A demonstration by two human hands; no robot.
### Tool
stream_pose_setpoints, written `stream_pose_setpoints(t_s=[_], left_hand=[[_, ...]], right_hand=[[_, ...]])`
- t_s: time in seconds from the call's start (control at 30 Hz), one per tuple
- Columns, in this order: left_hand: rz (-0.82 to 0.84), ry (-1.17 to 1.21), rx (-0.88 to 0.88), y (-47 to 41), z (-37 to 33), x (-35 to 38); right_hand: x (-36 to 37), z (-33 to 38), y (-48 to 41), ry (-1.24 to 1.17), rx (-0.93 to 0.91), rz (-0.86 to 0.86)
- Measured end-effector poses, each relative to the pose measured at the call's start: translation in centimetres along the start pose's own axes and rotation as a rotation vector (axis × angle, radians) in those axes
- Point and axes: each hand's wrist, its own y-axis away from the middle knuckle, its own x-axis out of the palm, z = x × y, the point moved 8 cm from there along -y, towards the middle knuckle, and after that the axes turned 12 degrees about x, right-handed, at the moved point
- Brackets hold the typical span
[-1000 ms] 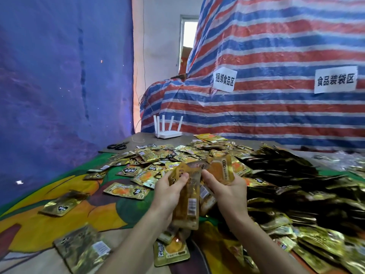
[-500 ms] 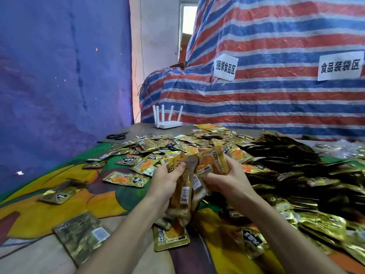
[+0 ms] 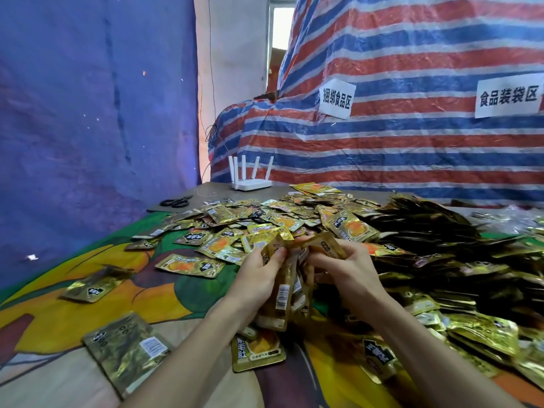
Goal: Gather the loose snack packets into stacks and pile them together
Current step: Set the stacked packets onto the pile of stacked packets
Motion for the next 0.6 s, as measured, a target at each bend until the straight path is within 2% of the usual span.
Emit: stream_pose_setpoints(t_s=[0.1,0.17,0.3,0.37,0.47,0.6], left_hand=[[-0.098,0.090,0.013,0.0,-0.5,0.0],[-0.102,0.126,0.070,0.0,-1.4,0.1],[0.132,0.010,0.281,0.9,-3.2,2.1],[0.133,-0.103,0.377,1.2,-3.8,2.5],[0.059,-0.135,0.423,1.2,-4.3,2.4],[-0.089,-0.158,0.480,1.1,-5.2,0.7]], right_hand=[[-1.0,-0.4,-0.1,-0.062,0.038,-0.193],[-1.5,-0.4,0.1,-0.126,0.060,-0.323],[-2.6,-1.4,0.6,-0.299,0.220,-0.550],[-2.8,-1.7,0.8,-0.291,0.264,-0.604],[-2.4,-1.6,0.7,-0.193,0.296,-0.539],[-1.1,-0.6,0.3,-0.118,0.282,-0.291]])
